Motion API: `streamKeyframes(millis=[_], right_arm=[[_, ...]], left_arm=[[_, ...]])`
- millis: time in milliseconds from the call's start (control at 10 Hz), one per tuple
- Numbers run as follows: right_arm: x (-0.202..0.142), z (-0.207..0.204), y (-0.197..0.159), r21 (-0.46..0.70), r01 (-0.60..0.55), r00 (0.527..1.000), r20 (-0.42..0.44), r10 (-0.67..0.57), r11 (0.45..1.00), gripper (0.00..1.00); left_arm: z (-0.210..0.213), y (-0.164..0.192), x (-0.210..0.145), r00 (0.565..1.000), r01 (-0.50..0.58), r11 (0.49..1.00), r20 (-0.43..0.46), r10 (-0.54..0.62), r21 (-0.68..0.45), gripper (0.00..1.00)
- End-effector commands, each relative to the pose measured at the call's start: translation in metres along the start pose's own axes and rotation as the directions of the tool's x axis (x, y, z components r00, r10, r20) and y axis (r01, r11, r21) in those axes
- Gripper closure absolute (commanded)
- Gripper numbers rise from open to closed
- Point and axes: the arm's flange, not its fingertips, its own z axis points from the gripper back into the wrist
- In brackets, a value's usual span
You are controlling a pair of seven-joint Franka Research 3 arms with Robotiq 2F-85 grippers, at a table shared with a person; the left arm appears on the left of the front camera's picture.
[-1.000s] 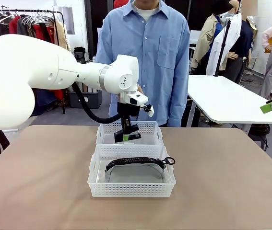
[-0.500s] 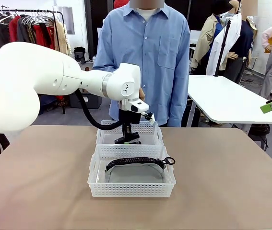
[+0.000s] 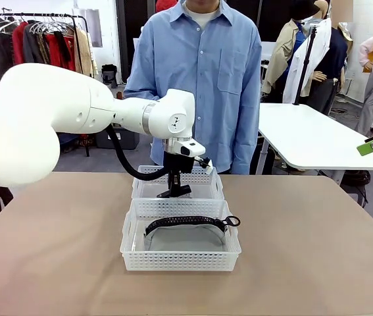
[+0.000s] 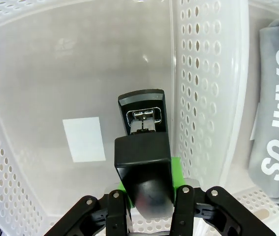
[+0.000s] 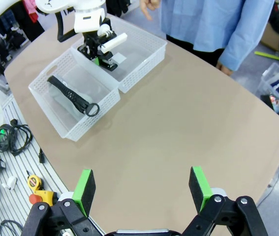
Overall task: Distribute items into two baskets.
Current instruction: Place the picked Stapler into the Organizing basket as instructed by the person.
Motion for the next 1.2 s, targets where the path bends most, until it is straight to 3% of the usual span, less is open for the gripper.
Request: streamKeyframes(millis=[0, 300, 400, 1100], right_arm=[[0.0, -0.001, 0.0, 0.007, -0.005, 1.0, 0.009, 0.005, 1.0, 0.0], [0.0, -0.001, 0.0, 0.007, -0.005, 1.0, 0.009, 0.005, 1.0, 0.0], [0.0, -0.001, 0.0, 0.007, -0.005, 1.0, 0.009, 0.005, 1.0, 0.0], [0.0, -0.001, 0.0, 0.007, -0.005, 1.0, 0.009, 0.005, 1.0, 0.0]], left_arm=[[0.008, 0.007, 0.005, 1.0, 0.015, 1.0, 0.002, -0.015, -0.016, 0.68], [0.009, 0.007, 0.002, 1.0, 0.01, 1.0, 0.008, -0.01, -0.008, 0.08], [0.011, 0.008, 0.0, 1.0, 0.006, 1.0, 0.016, -0.006, -0.006, 0.0], [0.071, -0.003, -0.026, 0.997, -0.031, 0.997, 0.068, 0.026, 0.066, 0.0]])
